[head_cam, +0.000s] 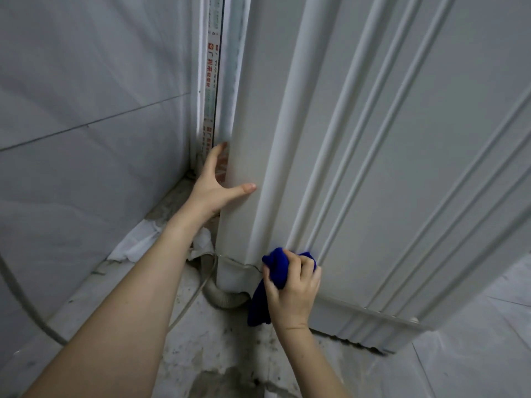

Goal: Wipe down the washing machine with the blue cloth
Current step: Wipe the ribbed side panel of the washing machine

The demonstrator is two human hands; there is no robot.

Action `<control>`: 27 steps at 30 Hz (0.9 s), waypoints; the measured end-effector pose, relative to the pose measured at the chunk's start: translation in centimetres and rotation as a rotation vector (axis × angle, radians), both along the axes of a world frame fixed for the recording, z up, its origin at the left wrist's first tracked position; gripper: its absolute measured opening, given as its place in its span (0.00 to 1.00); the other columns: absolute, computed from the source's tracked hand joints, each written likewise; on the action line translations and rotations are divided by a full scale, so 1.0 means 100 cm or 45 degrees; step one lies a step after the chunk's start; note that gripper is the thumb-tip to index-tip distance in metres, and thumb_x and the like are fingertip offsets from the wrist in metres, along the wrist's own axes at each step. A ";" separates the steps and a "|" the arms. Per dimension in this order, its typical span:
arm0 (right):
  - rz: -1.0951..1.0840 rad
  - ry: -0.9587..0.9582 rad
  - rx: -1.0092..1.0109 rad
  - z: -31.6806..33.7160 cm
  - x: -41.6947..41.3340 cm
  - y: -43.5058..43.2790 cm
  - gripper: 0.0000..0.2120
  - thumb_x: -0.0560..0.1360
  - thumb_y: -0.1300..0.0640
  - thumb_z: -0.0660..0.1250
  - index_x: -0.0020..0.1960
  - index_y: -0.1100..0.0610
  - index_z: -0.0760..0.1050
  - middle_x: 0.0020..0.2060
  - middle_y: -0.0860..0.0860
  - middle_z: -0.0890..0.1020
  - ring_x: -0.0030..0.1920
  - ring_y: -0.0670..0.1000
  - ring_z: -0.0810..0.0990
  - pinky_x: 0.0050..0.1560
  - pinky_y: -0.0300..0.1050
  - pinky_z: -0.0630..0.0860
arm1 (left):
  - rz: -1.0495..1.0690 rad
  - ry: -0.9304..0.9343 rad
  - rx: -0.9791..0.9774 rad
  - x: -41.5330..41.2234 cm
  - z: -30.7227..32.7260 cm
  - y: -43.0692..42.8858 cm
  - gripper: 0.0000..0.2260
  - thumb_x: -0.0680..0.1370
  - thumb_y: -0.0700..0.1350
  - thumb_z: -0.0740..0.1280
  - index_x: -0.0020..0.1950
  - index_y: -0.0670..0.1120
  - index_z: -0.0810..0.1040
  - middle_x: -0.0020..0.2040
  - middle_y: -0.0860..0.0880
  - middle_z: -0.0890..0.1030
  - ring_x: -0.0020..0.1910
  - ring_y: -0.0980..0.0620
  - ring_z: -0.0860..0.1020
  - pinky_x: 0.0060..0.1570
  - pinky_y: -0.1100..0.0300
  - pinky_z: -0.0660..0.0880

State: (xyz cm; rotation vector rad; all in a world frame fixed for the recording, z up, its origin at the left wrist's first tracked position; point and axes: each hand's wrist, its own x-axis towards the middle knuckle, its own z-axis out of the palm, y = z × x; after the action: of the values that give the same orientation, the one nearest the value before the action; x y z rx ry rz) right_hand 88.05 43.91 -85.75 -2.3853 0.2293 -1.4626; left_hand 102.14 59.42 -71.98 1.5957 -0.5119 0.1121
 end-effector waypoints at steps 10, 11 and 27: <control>0.058 -0.492 -0.099 0.202 0.059 0.012 0.17 0.70 0.53 0.77 0.56 0.58 0.81 0.48 0.58 0.78 0.46 0.59 0.74 0.53 0.49 0.72 | 0.076 -0.342 -0.275 0.000 0.063 -0.026 0.37 0.71 0.53 0.74 0.76 0.59 0.61 0.75 0.56 0.66 0.72 0.56 0.68 0.71 0.52 0.70; 0.049 -0.486 -0.125 0.198 0.063 0.012 0.16 0.70 0.53 0.76 0.54 0.59 0.82 0.47 0.57 0.78 0.45 0.60 0.75 0.53 0.47 0.70 | 0.074 -0.346 -0.291 0.002 0.061 -0.026 0.35 0.72 0.52 0.73 0.76 0.60 0.62 0.75 0.56 0.67 0.73 0.56 0.68 0.71 0.51 0.70; -0.003 -0.248 0.016 0.036 0.057 0.037 0.19 0.68 0.56 0.80 0.55 0.61 0.81 0.51 0.56 0.77 0.47 0.58 0.75 0.62 0.35 0.59 | 0.014 -0.164 -0.276 0.011 0.038 -0.014 0.32 0.65 0.59 0.75 0.66 0.66 0.67 0.63 0.63 0.73 0.62 0.67 0.73 0.53 0.74 0.72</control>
State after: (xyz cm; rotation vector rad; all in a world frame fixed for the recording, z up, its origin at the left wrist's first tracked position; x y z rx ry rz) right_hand 93.77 47.60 -82.14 -2.2148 0.1930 -1.6758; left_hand 103.23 58.01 -68.16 1.3854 -0.5709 0.2716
